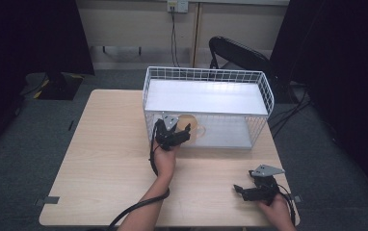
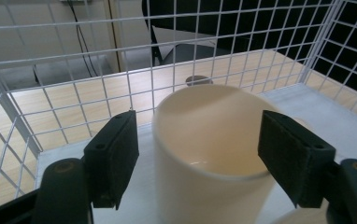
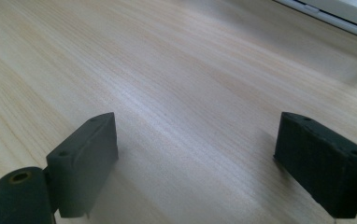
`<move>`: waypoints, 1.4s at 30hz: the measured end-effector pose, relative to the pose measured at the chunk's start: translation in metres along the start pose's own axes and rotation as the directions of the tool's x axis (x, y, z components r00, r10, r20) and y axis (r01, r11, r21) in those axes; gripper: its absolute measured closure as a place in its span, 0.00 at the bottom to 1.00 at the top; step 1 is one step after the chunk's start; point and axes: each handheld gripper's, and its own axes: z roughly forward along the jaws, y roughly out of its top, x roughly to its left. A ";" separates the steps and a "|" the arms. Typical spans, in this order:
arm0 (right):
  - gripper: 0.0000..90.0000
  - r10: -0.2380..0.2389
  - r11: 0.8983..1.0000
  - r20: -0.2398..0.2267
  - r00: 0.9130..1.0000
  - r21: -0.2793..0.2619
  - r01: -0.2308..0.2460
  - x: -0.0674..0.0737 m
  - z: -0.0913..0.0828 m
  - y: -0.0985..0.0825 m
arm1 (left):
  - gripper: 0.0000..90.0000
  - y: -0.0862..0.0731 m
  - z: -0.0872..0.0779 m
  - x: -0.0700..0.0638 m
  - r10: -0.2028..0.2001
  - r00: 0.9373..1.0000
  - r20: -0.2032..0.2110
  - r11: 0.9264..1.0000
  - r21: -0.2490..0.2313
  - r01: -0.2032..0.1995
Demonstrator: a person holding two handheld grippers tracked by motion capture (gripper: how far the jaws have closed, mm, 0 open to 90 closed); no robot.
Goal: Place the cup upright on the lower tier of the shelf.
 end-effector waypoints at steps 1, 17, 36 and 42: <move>0.14 0.000 1.000 0.000 1.000 0.000 0.000 0.000 0.000 0.000 | 0.31 0.001 -0.001 -0.001 0.003 1.000 0.003 1.000 0.002 -0.003; 0.14 0.000 1.000 0.001 1.000 0.000 0.000 0.000 0.000 0.000 | 0.31 -0.009 -0.013 -0.002 -0.015 0.999 0.046 0.998 0.060 0.013; 0.14 0.000 1.000 0.002 1.000 0.000 0.000 0.000 0.000 0.000 | 0.35 -0.018 0.008 -0.002 -0.051 0.998 0.032 0.993 0.113 0.047; 0.14 0.003 1.000 0.004 1.000 0.002 -0.003 0.000 -0.001 -0.001 | 0.36 -0.024 0.013 -0.001 -0.068 0.997 0.020 0.989 0.130 0.065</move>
